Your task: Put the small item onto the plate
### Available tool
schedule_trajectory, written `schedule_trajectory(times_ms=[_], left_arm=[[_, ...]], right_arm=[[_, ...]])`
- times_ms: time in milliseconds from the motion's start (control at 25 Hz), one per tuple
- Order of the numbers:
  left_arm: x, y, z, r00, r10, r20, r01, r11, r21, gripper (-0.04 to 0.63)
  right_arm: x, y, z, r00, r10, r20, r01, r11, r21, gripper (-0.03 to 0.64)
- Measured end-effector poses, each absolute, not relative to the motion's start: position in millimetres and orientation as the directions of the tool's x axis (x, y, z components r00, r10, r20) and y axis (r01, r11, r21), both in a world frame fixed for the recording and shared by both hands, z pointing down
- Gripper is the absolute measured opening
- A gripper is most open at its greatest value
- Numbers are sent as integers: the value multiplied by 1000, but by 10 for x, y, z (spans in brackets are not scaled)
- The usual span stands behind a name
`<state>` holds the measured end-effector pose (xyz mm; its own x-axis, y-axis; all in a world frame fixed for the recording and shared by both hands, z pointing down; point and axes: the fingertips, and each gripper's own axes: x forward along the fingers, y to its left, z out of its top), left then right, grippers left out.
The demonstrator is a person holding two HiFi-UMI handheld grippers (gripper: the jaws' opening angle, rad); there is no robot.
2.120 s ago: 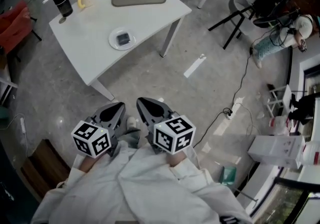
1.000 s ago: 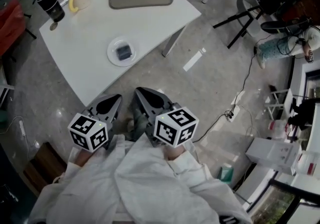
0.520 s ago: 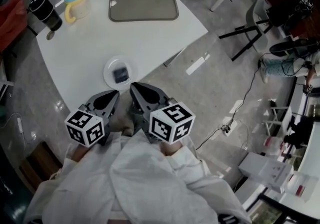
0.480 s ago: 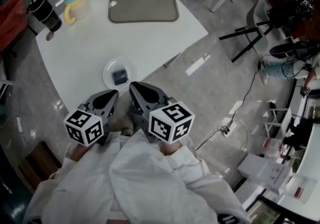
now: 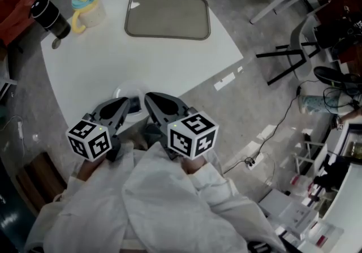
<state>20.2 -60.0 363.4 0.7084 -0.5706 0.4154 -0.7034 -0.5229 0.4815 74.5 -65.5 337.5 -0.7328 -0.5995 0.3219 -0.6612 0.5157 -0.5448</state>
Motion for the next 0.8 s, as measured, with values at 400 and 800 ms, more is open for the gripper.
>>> schedule_trajectory(times_ms=[400, 800], left_arm=[[117, -718, 3794, 664, -597, 450, -741, -444, 504, 11], [-157, -840, 3976, 660, -573, 486, -742, -395, 541, 11]], right_arm=[[712, -776, 3579, -760, -540, 362, -642, 534, -550, 15], [592, -898, 3825, -737, -536, 412, -668, 485, -564, 17]])
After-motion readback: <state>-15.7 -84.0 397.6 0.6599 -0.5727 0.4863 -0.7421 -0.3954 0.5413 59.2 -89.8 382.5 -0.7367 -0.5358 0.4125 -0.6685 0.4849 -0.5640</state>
